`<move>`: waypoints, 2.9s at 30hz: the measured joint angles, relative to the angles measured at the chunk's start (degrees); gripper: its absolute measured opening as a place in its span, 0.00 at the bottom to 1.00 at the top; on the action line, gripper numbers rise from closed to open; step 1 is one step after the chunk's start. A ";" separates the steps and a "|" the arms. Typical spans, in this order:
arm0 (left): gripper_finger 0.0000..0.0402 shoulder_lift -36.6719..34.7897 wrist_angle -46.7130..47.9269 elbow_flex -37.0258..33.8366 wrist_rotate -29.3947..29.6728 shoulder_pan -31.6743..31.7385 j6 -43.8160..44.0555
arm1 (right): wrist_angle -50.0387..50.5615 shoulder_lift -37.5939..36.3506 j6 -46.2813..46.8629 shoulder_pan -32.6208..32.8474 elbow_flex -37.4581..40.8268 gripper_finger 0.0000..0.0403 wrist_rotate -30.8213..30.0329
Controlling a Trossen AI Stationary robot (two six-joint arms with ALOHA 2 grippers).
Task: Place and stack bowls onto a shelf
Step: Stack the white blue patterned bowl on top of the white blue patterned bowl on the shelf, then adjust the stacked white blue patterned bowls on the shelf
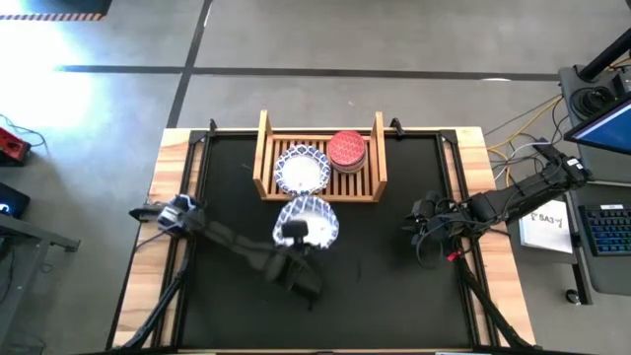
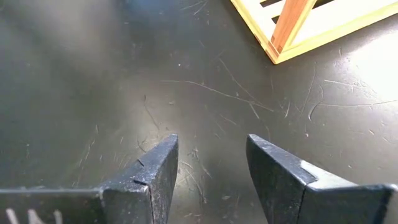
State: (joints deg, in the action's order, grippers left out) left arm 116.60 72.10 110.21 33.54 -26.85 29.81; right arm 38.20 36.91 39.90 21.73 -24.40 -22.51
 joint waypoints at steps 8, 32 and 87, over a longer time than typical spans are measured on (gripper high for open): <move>0.00 -0.44 0.41 -2.13 -0.02 11.83 -13.98 | 0.01 -0.02 0.00 0.00 0.00 0.44 -0.01; 0.00 -16.60 -33.99 -35.15 -7.60 32.78 -32.82 | 0.01 -0.02 0.00 -0.01 0.00 0.44 0.00; 0.15 -20.13 -38.53 -44.25 -23.84 31.06 -27.22 | -0.01 -0.02 0.00 0.01 0.00 0.44 0.01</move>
State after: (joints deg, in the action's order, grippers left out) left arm 96.47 33.57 65.96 9.70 4.21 2.59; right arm 38.20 36.88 39.90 21.74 -24.40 -22.50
